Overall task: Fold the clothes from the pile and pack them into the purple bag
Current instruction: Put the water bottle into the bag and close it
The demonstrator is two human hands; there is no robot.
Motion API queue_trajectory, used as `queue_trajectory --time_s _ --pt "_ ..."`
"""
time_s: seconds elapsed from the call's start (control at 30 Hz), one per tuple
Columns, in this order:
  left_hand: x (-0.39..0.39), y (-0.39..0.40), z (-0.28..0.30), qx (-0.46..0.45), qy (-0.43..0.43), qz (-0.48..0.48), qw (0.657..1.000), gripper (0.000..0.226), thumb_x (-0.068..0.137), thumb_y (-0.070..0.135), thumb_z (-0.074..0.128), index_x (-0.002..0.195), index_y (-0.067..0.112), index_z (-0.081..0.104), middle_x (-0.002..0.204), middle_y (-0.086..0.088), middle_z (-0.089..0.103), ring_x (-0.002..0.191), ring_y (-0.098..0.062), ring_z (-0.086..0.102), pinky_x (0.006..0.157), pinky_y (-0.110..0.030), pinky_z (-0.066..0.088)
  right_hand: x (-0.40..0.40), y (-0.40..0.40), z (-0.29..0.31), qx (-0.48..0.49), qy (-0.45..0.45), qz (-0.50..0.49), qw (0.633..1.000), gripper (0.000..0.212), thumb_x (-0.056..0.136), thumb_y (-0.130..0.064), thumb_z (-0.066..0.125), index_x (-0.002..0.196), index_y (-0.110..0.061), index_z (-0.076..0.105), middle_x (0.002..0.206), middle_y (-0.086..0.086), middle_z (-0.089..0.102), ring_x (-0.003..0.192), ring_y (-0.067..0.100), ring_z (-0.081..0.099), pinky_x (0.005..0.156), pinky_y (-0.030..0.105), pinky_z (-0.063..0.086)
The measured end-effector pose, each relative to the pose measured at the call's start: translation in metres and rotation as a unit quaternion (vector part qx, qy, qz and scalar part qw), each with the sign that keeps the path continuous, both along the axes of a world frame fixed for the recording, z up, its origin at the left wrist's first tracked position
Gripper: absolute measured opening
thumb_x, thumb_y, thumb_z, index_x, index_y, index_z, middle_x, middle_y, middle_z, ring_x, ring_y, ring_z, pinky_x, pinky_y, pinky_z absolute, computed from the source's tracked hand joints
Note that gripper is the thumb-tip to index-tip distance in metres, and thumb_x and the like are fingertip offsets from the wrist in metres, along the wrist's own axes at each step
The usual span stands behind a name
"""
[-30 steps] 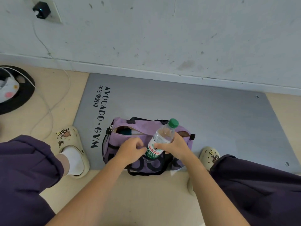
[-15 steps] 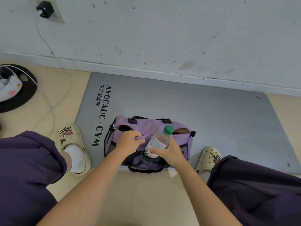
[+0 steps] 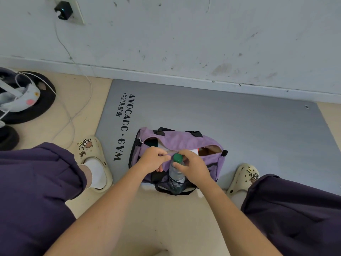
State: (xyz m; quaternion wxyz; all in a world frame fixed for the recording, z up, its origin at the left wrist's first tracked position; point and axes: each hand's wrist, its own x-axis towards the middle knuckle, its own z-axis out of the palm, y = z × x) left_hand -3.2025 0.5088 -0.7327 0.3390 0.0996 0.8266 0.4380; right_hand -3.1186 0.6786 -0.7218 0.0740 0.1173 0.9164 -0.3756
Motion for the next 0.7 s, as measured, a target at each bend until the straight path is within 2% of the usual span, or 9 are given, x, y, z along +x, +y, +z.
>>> queue_trajectory --time_s 0.13,0.23,0.3,0.37,0.4,0.43,0.5,0.57,0.7 --pt "-0.005 -0.005 0.007 -0.009 0.001 0.018 1.000 0.015 0.088 0.023 0.070 0.076 0.015 0.070 0.053 0.004 0.065 0.045 -0.012 0.063 0.050 -0.026 0.051 0.006 0.008 -0.002 0.003 0.003 -0.019 1.000 0.022 0.078 -0.030 0.072 0.095 -0.026 0.060 0.083 -0.009 0.063 0.073 0.013 0.059 0.065 0.032 0.051" --pt "-0.021 -0.017 0.015 -0.080 0.142 0.150 0.975 0.015 0.085 0.032 0.071 0.072 0.025 0.065 0.066 0.010 0.066 0.057 -0.013 0.063 0.055 -0.025 0.047 0.008 0.014 -0.002 -0.009 -0.013 -0.029 0.999 0.022 0.076 -0.025 0.074 0.087 -0.026 0.055 0.078 -0.006 0.063 0.071 0.017 0.060 0.062 0.030 0.049" --pt "-0.031 -0.033 0.015 -0.154 0.207 0.239 0.936 0.018 0.084 0.039 0.071 0.087 0.026 0.060 0.091 0.007 0.061 0.078 -0.019 0.061 0.059 -0.027 0.042 0.005 0.015 -0.001 0.000 -0.039 -0.016 0.999 0.023 0.076 -0.025 0.075 0.086 -0.021 0.055 0.079 -0.002 0.063 0.072 0.018 0.060 0.062 0.030 0.048" --pt "-0.038 -0.048 0.005 -0.184 0.114 0.258 0.942 0.046 0.080 0.045 0.074 0.116 0.023 0.054 0.117 -0.001 0.054 0.103 -0.025 0.058 0.077 -0.037 0.049 0.002 0.015 0.001 0.016 -0.051 0.000 0.999 0.024 0.076 -0.025 0.077 0.085 -0.018 0.055 0.080 -0.001 0.061 0.071 0.017 0.058 0.060 0.024 0.046" --pt "-0.039 -0.052 -0.001 -0.162 0.044 0.248 0.954 0.055 0.079 0.046 0.076 0.123 0.021 0.054 0.121 -0.002 0.054 0.110 -0.027 0.056 0.087 -0.041 0.050 0.001 0.015 0.002 0.026 -0.055 0.008 0.998 0.025 0.076 -0.025 0.077 0.085 -0.018 0.055 0.081 -0.001 0.059 0.070 0.016 0.056 0.059 0.022 0.045" --pt "-0.039 -0.054 -0.007 -0.123 -0.009 0.240 0.963 0.049 0.079 0.046 0.076 0.118 0.021 0.058 0.116 0.000 0.058 0.109 -0.026 0.057 0.092 -0.041 0.050 -0.001 0.015 0.003 0.036 -0.060 0.016 0.997 0.025 0.076 -0.026 0.077 0.085 -0.018 0.056 0.082 0.000 0.058 0.070 0.016 0.055 0.059 0.021 0.044" --pt "-0.036 -0.054 -0.019 -0.029 -0.078 0.258 0.963 0.032 0.081 0.043 0.075 0.103 0.023 0.066 0.104 0.001 0.066 0.095 -0.020 0.059 0.085 -0.036 0.052 -0.003 0.014 0.008 0.059 -0.071 0.031 0.995 0.026 0.075 -0.028 0.078 0.084 -0.017 0.056 0.085 0.001 0.055 0.073 0.018 0.054 0.061 0.024 0.045" --pt "-0.034 -0.054 -0.028 0.015 -0.089 0.264 0.960 0.031 0.081 0.040 0.076 0.105 0.023 0.067 0.103 0.002 0.066 0.090 -0.013 0.058 0.075 -0.027 0.050 -0.008 0.009 0.016 0.102 -0.062 0.045 0.992 0.028 0.075 -0.032 0.079 0.085 -0.018 0.057 0.088 0.000 0.053 0.078 0.019 0.052 0.067 0.029 0.047" --pt "-0.041 -0.066 -0.034 0.093 -0.142 0.326 0.930 0.023 0.076 0.027 0.083 0.092 0.020 0.069 0.094 0.000 0.070 0.085 -0.015 0.064 0.072 -0.027 0.056 -0.033 -0.019 0.030 0.115 0.000 0.036 0.993 0.024 0.082 -0.032 0.073 0.092 -0.012 0.065 0.091 0.000 0.062 0.086 0.019 0.056 0.077 0.035 0.049"
